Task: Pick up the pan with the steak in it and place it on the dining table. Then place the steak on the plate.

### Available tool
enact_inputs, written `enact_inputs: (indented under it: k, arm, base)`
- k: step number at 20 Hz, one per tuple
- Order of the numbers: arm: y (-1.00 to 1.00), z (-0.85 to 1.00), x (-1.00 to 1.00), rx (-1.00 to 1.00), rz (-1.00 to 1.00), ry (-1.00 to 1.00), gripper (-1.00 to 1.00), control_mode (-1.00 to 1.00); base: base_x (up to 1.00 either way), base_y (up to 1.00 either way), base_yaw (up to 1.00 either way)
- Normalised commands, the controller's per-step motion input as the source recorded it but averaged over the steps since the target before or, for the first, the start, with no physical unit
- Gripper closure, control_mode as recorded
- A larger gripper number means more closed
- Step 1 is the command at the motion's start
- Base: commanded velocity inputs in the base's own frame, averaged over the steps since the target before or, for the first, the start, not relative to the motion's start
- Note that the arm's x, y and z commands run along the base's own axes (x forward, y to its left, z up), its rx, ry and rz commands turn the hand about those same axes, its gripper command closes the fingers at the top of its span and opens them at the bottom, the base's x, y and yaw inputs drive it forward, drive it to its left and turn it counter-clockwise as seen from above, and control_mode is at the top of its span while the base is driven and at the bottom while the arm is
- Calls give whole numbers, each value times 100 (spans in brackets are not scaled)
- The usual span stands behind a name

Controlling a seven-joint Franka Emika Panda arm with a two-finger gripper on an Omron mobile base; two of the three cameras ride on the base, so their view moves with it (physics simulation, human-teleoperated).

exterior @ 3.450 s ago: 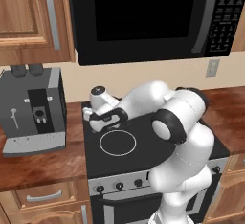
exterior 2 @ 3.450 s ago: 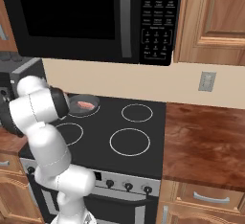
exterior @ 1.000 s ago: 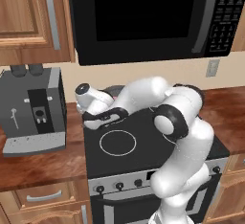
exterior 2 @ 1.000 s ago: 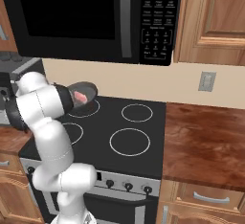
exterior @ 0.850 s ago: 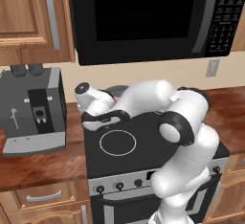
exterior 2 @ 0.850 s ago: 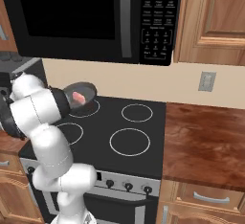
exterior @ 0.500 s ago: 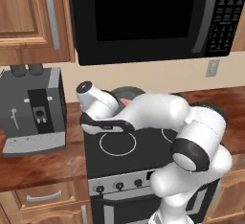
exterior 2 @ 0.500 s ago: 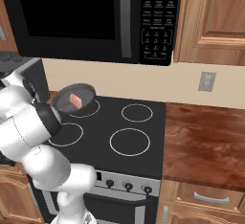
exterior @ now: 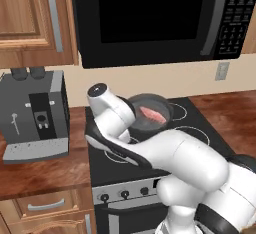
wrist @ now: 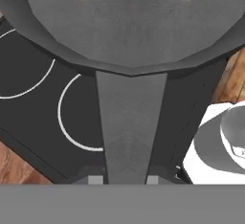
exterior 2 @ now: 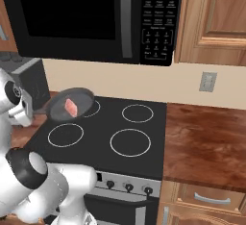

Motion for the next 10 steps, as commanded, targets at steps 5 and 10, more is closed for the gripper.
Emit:
enact_inputs:
  k: [5, 10]
  arm:
    - [-34, 44, -88, 4, -5, 0, 100, -100]
    - [-30, 38, -86, 3, 0, 0, 100, -100]
  base:
    - [0, 0, 0]
    - [0, 0, 0]
